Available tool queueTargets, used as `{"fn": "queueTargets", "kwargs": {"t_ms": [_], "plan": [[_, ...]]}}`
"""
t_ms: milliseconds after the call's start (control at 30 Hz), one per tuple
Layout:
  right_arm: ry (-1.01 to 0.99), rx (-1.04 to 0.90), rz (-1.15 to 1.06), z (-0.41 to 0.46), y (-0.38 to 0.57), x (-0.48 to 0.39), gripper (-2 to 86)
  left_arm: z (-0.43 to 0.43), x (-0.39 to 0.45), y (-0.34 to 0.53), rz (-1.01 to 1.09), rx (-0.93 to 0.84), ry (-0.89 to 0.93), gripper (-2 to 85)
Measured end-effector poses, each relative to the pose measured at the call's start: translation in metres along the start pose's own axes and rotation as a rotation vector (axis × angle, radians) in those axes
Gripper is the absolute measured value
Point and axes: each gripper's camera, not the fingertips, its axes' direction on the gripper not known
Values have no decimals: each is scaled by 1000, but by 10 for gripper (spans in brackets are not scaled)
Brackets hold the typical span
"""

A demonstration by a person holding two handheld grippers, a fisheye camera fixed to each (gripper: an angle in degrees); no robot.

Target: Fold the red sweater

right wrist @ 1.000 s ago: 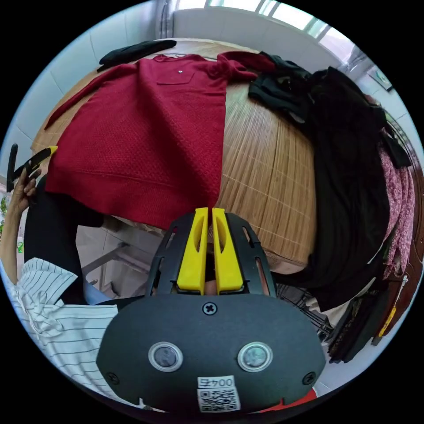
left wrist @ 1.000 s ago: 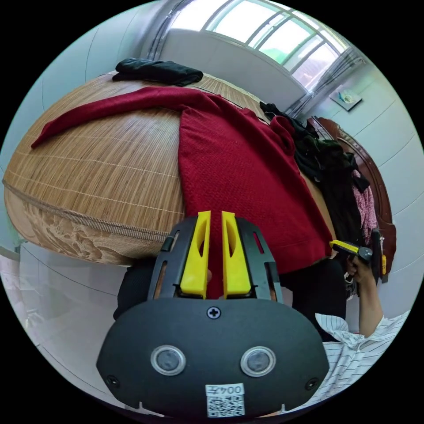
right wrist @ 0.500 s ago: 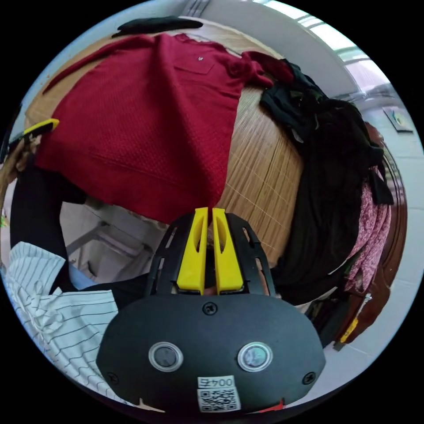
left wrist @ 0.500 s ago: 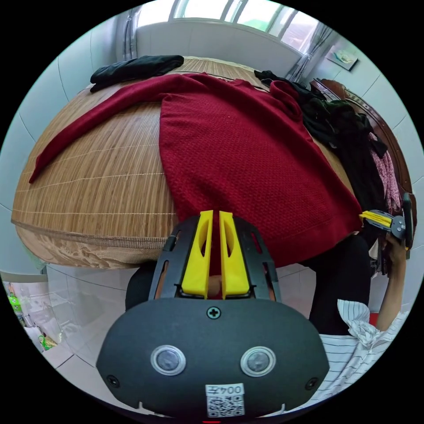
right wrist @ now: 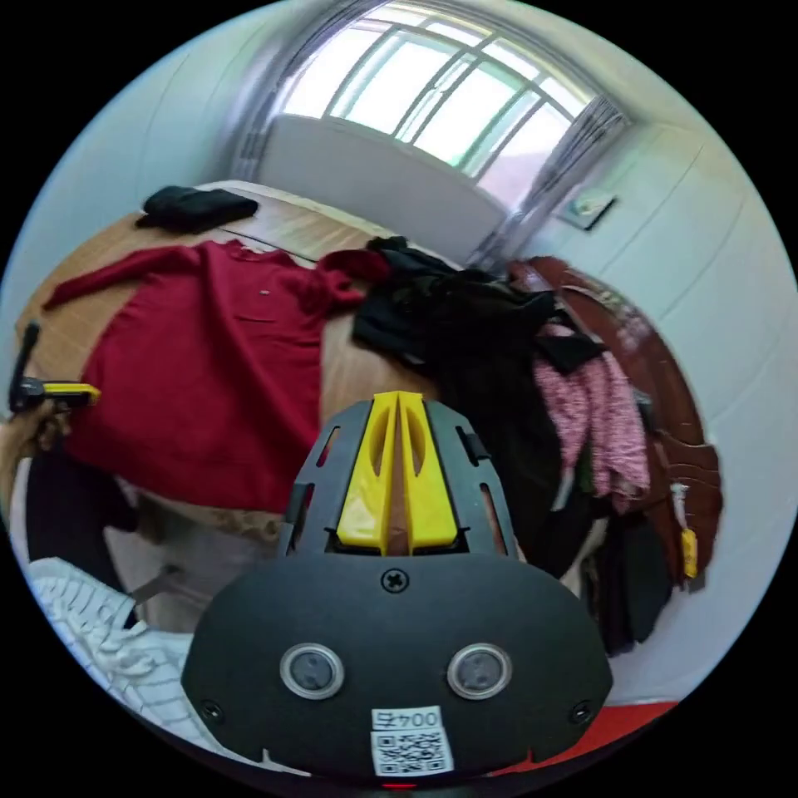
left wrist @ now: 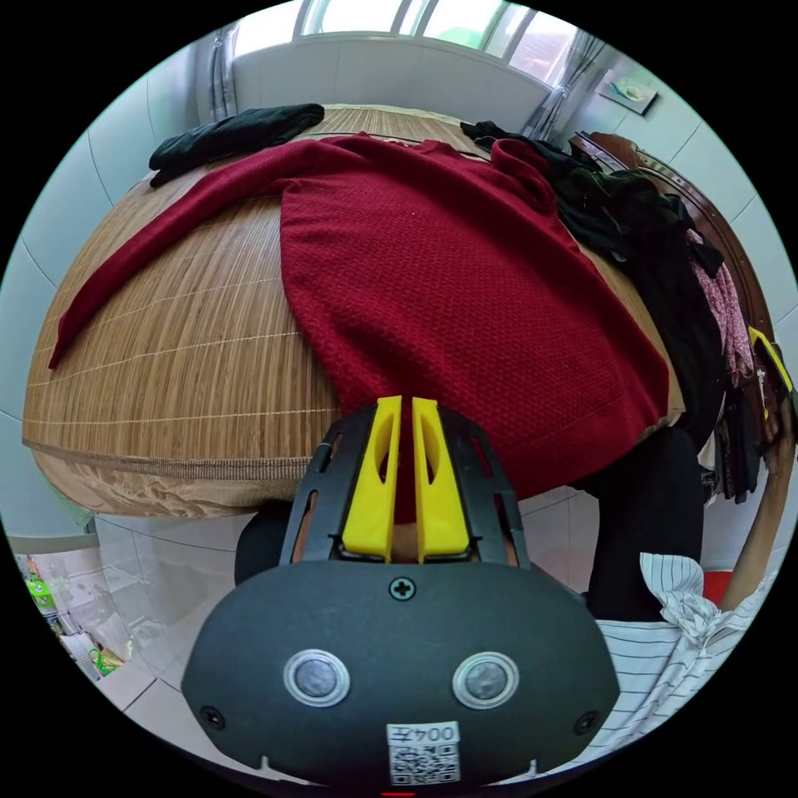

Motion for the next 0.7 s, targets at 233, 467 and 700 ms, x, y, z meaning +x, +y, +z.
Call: {"fn": "queueTargets", "kwargs": {"t_ms": [233,467,700], "plan": [[-104,-327,-228,128,-1,-81,-7,15,-6,15,22,0,-47,16],[-15,-400,-339,170,12,-109,-7,29,-22,35,45,7,-76,19],[66,-353,-426,179,35,-107,-8,45,-46,63,76,11,-107,28]]}}
